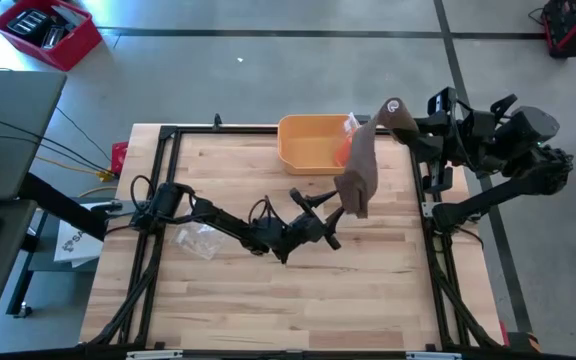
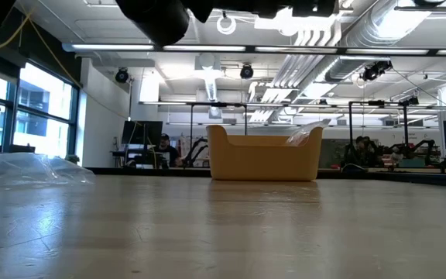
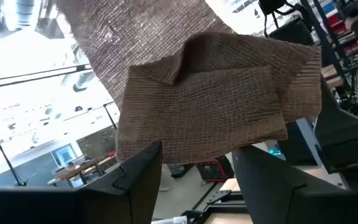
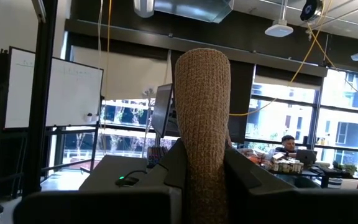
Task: Roll bandage
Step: Roll the brown bandage
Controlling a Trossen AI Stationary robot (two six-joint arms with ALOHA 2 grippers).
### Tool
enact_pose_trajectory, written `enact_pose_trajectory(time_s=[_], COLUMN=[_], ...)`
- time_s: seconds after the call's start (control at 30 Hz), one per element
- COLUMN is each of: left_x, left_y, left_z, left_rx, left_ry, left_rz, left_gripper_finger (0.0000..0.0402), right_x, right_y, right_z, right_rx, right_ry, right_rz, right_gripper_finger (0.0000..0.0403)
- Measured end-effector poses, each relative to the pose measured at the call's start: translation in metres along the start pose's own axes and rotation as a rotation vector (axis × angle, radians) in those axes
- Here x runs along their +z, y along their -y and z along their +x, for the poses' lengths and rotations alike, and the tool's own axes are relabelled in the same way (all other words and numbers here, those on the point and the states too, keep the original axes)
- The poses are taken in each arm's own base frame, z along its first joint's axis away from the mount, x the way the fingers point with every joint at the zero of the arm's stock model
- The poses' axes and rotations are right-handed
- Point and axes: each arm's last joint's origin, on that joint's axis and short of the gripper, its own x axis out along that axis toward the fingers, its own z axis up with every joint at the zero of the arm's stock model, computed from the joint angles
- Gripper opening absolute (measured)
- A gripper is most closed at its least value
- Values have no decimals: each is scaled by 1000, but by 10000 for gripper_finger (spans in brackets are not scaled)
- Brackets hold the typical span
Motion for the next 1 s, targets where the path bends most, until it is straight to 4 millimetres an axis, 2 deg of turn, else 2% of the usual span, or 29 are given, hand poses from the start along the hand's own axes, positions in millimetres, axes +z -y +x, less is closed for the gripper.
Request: enact_pose_trajectory(time_s=[0.7,0.83,1.0], left_x=[9,9,10], left_y=[8,8,6], left_z=[-12,-11,-8], left_rx=[-36,-44,-35], left_ry=[22,31,34], left_rz=[10,-24,-46], left_gripper_finger=[177,132,23], right_x=[-1,-1,-1], right_y=[0,0,0], right_z=[0,0,0], right_rx=[1,2,2], right_ry=[-5,-8,-9], right_rz=[-2,-3,-3], right_gripper_finger=[40,40,40])
